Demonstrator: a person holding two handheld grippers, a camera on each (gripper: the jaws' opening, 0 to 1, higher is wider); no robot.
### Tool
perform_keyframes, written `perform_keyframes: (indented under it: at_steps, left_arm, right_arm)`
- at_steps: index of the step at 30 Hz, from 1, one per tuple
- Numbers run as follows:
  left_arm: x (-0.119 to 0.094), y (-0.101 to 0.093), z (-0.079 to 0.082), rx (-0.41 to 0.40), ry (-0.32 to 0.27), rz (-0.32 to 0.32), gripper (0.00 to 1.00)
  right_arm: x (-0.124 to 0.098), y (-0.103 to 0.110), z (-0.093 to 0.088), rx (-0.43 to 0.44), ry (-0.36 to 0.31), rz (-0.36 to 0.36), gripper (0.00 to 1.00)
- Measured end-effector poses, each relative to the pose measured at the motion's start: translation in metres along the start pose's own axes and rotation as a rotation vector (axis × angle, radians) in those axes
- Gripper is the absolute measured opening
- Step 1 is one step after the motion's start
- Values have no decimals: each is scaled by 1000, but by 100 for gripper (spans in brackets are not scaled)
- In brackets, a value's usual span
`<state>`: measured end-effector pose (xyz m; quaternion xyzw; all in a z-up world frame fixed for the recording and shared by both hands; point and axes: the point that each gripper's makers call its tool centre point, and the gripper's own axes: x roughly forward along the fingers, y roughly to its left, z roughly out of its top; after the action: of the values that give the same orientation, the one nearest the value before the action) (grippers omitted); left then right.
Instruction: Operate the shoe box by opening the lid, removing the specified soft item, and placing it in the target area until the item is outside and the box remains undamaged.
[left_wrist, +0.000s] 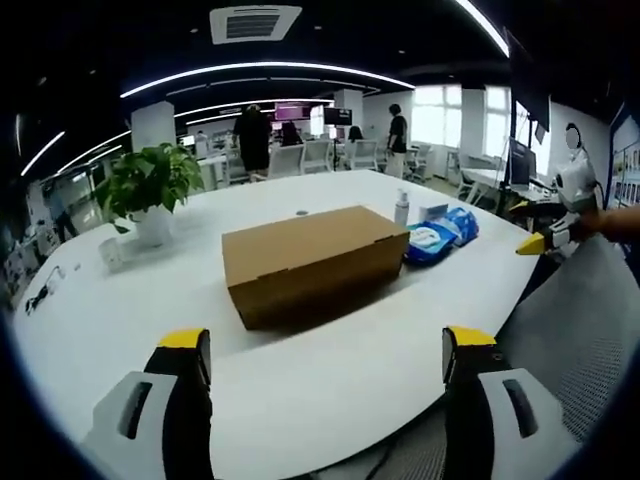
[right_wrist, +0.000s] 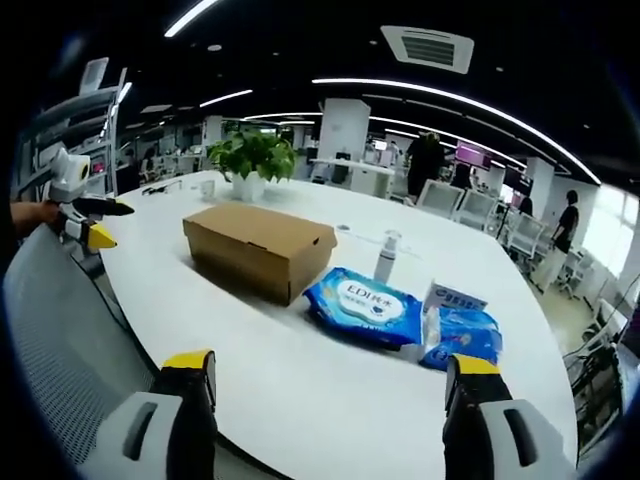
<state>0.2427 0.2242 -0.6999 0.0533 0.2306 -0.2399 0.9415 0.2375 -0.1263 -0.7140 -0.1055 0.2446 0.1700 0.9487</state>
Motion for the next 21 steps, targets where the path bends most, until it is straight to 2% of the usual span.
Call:
perform_keyframes:
  at_steps: [21]
  left_arm:
    - [2, -1, -2, 21, 15, -1, 100]
  right_arm:
    - [0, 1, 2, -1, -9, 1, 95]
